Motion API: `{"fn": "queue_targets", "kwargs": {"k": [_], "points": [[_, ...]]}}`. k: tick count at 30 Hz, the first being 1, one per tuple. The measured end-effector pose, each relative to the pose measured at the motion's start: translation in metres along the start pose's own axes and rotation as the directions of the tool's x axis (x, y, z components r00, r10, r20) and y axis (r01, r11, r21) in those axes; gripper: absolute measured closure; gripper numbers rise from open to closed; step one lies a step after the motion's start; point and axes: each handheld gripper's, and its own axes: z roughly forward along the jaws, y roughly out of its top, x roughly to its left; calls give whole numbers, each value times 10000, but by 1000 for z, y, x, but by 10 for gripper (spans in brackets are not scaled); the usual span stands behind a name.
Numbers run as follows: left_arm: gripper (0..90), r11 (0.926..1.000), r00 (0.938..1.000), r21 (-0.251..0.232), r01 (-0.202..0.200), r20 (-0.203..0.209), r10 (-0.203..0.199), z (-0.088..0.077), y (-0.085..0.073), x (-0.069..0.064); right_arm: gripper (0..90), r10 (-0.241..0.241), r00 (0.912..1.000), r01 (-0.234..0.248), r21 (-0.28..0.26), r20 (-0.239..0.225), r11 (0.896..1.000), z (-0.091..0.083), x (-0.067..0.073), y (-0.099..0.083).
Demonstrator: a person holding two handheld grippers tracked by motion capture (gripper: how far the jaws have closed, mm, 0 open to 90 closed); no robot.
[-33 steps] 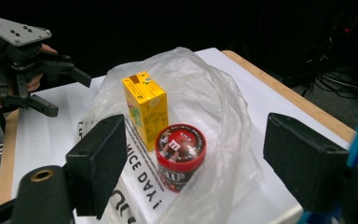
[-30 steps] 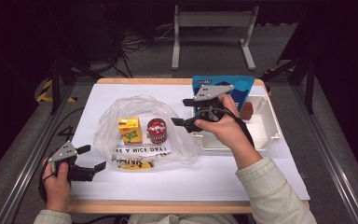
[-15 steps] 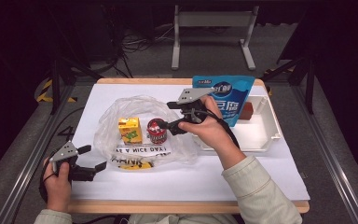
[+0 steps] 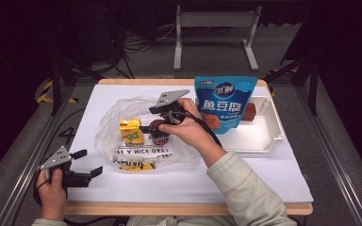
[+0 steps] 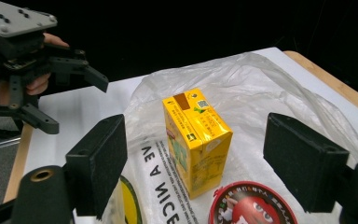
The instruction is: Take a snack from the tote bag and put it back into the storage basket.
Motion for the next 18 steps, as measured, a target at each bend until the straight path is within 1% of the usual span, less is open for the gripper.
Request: {"fn": "queue_targets", "kwargs": {"k": [1,4,5,7,8,9,10,14,18], "points": [[27,10000,10000,0,0,0,0,0,0,0,221,0,10000,0,0,0,10000,0,0,0],[27,10000,10000,-16,59,-47,-59,-3,-2,0,220,53,10000,-53,40,-22,10000,10,-2,0],[27,10000,9999,-2,81,-63,-81,-3,-2,0,217,114,9999,-113,102,-23,9999,16,-4,-1],[28,10000,9999,-11,56,-89,-56,-4,-2,-1,217,153,9999,-153,132,-40,9998,19,-5,-1],[27,10000,9999,-13,89,-94,-89,-4,-3,-2,217,179,9998,-177,189,-79,9997,25,-7,-2],[27,10000,9999,6,56,-120,-56,-4,-3,-2,217,179,9998,-177,189,-79,9997,25,-7,-2],[27,10000,9999,35,29,-117,-29,-4,-3,-2,213,133,9998,-130,230,-111,9997,31,-8,-3],[27,10000,9999,8,73,-133,-73,-5,-4,-1,208,121,9998,-117,278,-170,9995,38,-9,-5],[27,10000,9999,6,94,-144,-94,-5,-4,-1,200,89,9998,-82,368,-171,9993,49,-11,-7]]}}
